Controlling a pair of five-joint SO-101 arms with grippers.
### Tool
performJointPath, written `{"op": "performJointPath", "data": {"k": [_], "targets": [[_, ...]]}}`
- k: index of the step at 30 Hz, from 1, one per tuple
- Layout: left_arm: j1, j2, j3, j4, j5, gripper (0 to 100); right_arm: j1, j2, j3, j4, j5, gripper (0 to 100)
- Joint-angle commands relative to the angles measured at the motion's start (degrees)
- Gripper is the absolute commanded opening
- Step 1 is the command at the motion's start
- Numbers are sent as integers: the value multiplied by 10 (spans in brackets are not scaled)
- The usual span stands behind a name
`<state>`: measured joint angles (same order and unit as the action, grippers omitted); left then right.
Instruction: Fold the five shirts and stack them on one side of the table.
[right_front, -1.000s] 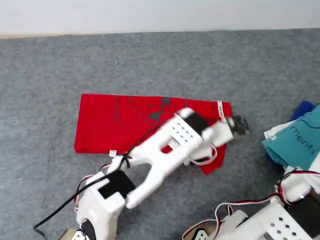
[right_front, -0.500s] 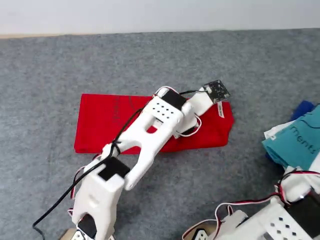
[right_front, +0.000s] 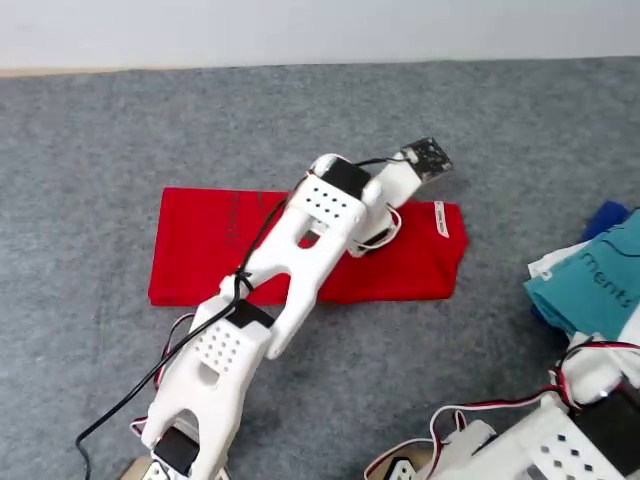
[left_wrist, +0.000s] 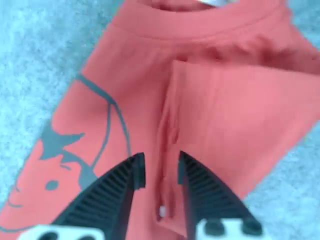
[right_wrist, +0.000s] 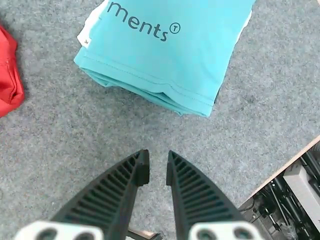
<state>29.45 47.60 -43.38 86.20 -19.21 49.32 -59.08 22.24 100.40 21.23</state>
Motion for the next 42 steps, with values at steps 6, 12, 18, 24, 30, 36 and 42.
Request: {"op": "performJointPath", "data": {"k": [6,12,18,24,30,36,42], "targets": [[-52,7,-62,30,1,132,3,-4,-3,18,-4,75],[-56,-24,-172,123,5,130,3,-3,-3,18,-4,75],[-127,-60,-204,144,97,104,3,-2,-3,18,-4,75],[-263,-112,-74,144,153,108,2,1,-3,18,0,75],[-375,-146,39,142,62,114,-36,-3,-3,18,22,75],[-440,-146,68,118,36,219,-79,-2,-2,18,19,75],[-457,-127,123,76,25,218,-91,-3,-2,18,19,75]]}}
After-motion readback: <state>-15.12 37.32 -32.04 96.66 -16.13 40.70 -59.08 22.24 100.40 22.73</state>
